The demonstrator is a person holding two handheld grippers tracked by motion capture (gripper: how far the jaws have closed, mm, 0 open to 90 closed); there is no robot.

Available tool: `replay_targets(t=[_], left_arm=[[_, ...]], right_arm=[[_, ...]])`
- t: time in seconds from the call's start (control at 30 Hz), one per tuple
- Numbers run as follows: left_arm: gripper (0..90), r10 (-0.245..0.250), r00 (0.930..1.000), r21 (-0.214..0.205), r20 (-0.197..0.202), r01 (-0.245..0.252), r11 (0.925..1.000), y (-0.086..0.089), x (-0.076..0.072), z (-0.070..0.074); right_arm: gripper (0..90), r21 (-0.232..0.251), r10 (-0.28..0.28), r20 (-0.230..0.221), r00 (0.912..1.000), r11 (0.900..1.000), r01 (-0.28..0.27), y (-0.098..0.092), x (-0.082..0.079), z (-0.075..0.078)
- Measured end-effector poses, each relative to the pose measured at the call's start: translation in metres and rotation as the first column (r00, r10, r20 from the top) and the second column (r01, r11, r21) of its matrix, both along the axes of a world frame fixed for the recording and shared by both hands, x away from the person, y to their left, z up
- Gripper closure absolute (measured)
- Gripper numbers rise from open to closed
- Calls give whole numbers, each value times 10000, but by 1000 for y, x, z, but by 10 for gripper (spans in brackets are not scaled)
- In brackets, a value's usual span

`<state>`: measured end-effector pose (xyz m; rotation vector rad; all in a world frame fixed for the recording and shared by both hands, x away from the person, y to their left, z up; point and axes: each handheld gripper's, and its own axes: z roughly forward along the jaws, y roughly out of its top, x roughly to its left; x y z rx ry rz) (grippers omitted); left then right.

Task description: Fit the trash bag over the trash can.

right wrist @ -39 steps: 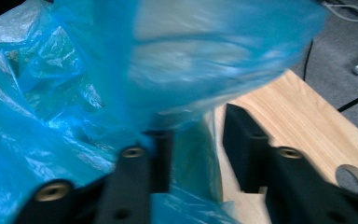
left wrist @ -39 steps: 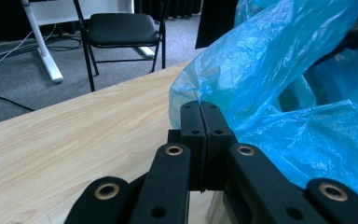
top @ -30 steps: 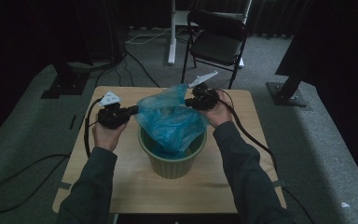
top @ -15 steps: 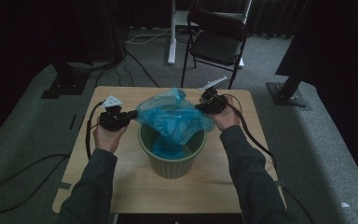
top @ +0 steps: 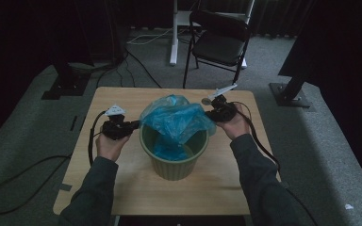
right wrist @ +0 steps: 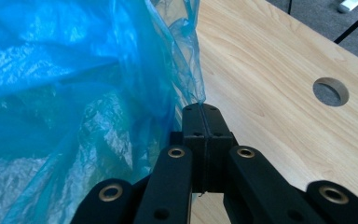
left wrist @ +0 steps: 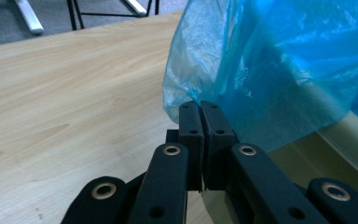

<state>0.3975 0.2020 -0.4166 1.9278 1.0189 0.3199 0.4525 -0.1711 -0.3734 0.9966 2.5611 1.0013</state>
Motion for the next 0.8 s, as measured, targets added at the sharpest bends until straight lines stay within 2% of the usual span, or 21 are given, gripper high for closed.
replay_targets(t=[0.13, 0.2, 0.27, 0.57, 0.67, 0.8], left_arm=[[869, -28, 10000, -8, -75, 28, 10000, -2, 1, -1], [830, 6, 10000, -10, -53, -6, 10000, 0, 0, 0], [805, 154, 9999, -240, 64, -153, 9996, 6, -2, 5], [709, 591, 9964, -798, 608, -542, 9953, 22, -10, 28], [689, 499, 9962, -1153, 715, -415, 9925, 23, -12, 35], [668, 226, 9951, -1206, 965, -109, 9926, 17, -15, 45]], right_arm=[[900, -81, 26, -98, 9999, 10000, -26, 2, 0, -5], [900, -74, 47, -43, 10000, 10000, -47, 2, 0, -4], [900, -17, 14, 8, 10000, 10000, -14, 1, -1, -3], [898, 216, 73, 243, 9997, 9997, -79, -3, -4, 9], [898, 237, 92, 262, 9996, 9997, -98, -2, -4, 10], [898, 220, 103, 234, 9997, 9997, -108, -1, -4, 10]])
